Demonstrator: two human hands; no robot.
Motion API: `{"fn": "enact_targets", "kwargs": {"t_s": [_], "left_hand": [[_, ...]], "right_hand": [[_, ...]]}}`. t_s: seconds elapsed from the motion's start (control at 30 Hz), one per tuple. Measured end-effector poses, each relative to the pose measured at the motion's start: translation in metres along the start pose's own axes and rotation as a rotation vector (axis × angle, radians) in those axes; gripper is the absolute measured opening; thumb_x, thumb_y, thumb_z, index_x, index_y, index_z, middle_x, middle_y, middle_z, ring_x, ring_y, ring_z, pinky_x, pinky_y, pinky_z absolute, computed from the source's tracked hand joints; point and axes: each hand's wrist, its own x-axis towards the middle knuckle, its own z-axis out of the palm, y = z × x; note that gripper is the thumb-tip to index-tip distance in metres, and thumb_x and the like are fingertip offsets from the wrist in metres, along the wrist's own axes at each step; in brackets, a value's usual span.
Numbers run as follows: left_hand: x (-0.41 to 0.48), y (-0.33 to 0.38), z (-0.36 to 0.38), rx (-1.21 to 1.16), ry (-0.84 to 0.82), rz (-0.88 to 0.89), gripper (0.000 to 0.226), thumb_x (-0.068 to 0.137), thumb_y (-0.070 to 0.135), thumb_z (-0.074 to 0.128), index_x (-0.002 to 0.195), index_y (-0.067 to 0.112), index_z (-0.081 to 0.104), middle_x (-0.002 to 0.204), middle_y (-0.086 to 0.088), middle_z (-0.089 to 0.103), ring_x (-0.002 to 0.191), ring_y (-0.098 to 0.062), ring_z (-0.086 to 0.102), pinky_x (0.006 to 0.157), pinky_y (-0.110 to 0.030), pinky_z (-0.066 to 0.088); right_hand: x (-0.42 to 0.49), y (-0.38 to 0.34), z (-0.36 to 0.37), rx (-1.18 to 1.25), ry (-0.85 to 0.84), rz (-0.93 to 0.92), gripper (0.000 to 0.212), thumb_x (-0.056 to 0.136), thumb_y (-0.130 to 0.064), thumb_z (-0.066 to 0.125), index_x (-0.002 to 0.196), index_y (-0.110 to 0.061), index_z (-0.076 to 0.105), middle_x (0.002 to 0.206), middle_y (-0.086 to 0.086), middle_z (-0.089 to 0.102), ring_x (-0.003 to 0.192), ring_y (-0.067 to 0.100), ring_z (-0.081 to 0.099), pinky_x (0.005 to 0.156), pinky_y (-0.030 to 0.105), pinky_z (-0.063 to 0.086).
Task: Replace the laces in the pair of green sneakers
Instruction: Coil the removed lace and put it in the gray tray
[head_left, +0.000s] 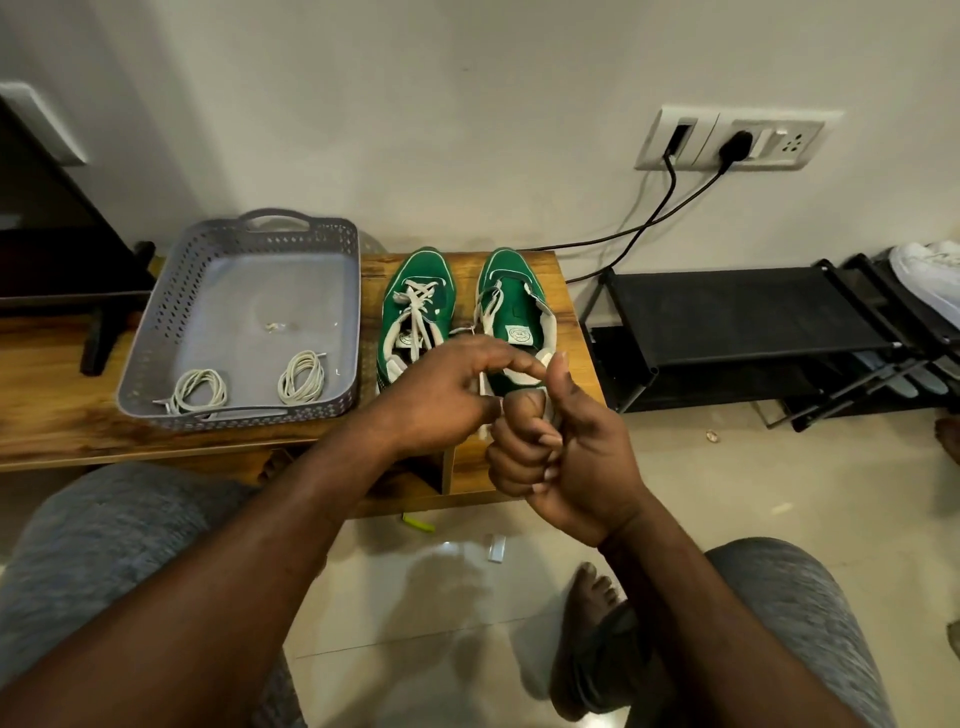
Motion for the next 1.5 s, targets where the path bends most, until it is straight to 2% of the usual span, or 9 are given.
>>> {"fn": "enact_targets", "kwargs": {"t_s": [0.23, 0.5, 0.7, 0.87, 1.0, 1.07, 1.2, 1.27, 1.5], "left_hand": [[-0.002, 0.002, 0.008, -0.124, 0.017, 0.106, 0.030, 0.095, -0.004, 0.066, 0.117, 0.015, 0.077, 0.110, 0.007, 0.078, 0.106, -0.003, 0.071, 0.097, -0.020, 0.052], [-0.001, -0.001, 0.011, 0.054, 0.151, 0.201, 0.024, 0.093, 0.018, 0.056, 0.105, 0.023, 0.076, 0.096, 0.016, 0.071, 0.096, -0.008, 0.063, 0.087, -0.040, 0.053], [0.000, 0.004, 0.003, -0.547, 0.003, 0.002, 0.028, 0.099, -0.011, 0.049, 0.117, 0.007, 0.062, 0.075, 0.007, 0.061, 0.068, -0.007, 0.055, 0.066, -0.025, 0.046], [0.001, 0.008, 0.001, -0.757, 0.057, 0.011, 0.022, 0.089, 0.004, 0.049, 0.095, 0.009, 0.069, 0.072, -0.004, 0.055, 0.059, -0.014, 0.040, 0.060, -0.025, 0.040], [0.001, 0.007, 0.002, -0.608, -0.001, 0.043, 0.027, 0.089, 0.011, 0.052, 0.097, 0.012, 0.078, 0.092, -0.039, 0.057, 0.075, -0.033, 0.048, 0.076, -0.040, 0.045], [-0.001, 0.006, 0.003, -0.554, -0.035, 0.091, 0.028, 0.091, 0.009, 0.057, 0.108, 0.017, 0.078, 0.104, -0.037, 0.059, 0.093, -0.037, 0.055, 0.090, -0.050, 0.045], [-0.002, 0.006, 0.006, -0.495, 0.048, 0.151, 0.028, 0.091, 0.021, 0.071, 0.116, 0.031, 0.078, 0.099, -0.033, 0.050, 0.089, -0.054, 0.047, 0.080, -0.053, 0.043], [0.001, 0.007, 0.007, -0.408, 0.100, 0.177, 0.025, 0.089, 0.030, 0.073, 0.112, 0.038, 0.079, 0.102, -0.030, 0.049, 0.096, -0.052, 0.048, 0.087, -0.060, 0.046], [0.004, -0.006, 0.011, 0.057, 0.278, 0.268, 0.014, 0.093, 0.025, 0.071, 0.103, 0.033, 0.078, 0.110, 0.007, 0.061, 0.112, -0.023, 0.051, 0.093, -0.034, 0.041]], "right_hand": [[-0.002, -0.004, 0.000, 0.048, 0.001, 0.013, 0.066, 0.105, -0.064, 0.026, 0.060, -0.019, 0.041, 0.053, -0.002, 0.019, 0.046, 0.015, 0.003, 0.048, 0.035, -0.003], [-0.002, -0.006, 0.001, 0.092, -0.072, -0.015, 0.070, 0.094, -0.079, 0.040, 0.065, -0.015, 0.032, 0.055, 0.000, 0.019, 0.046, 0.014, 0.006, 0.047, 0.034, -0.001], [-0.003, -0.007, 0.003, 0.107, -0.066, -0.007, 0.068, 0.097, -0.073, 0.037, 0.062, -0.016, 0.032, 0.053, -0.001, 0.020, 0.046, 0.014, 0.006, 0.047, 0.033, 0.001], [-0.004, -0.006, 0.003, 0.112, -0.093, 0.026, 0.064, 0.102, -0.065, 0.039, 0.059, -0.017, 0.039, 0.053, -0.001, 0.020, 0.047, 0.014, 0.009, 0.047, 0.034, 0.000], [-0.004, -0.006, 0.008, 0.122, -0.131, 0.030, 0.060, 0.106, -0.055, 0.035, 0.060, -0.017, 0.035, 0.053, 0.000, 0.019, 0.046, 0.014, 0.008, 0.046, 0.034, 0.002], [-0.004, -0.008, 0.008, 0.152, -0.140, 0.018, 0.062, 0.108, -0.055, 0.029, 0.060, -0.016, 0.034, 0.053, 0.000, 0.018, 0.046, 0.015, 0.007, 0.046, 0.033, 0.003], [-0.006, -0.012, 0.005, 0.187, -0.134, -0.006, 0.063, 0.107, -0.057, 0.027, 0.060, -0.017, 0.036, 0.054, -0.001, 0.021, 0.047, 0.014, 0.007, 0.047, 0.033, 0.002], [-0.006, -0.012, 0.004, 0.191, -0.137, -0.017, 0.063, 0.107, -0.058, 0.029, 0.060, -0.017, 0.036, 0.054, -0.001, 0.021, 0.047, 0.014, 0.007, 0.047, 0.033, 0.003], [-0.003, -0.010, 0.004, 0.247, -0.179, -0.050, 0.063, 0.103, -0.061, 0.038, 0.060, -0.016, 0.041, 0.053, -0.001, 0.017, 0.046, 0.012, 0.009, 0.047, 0.029, 0.010]]}}
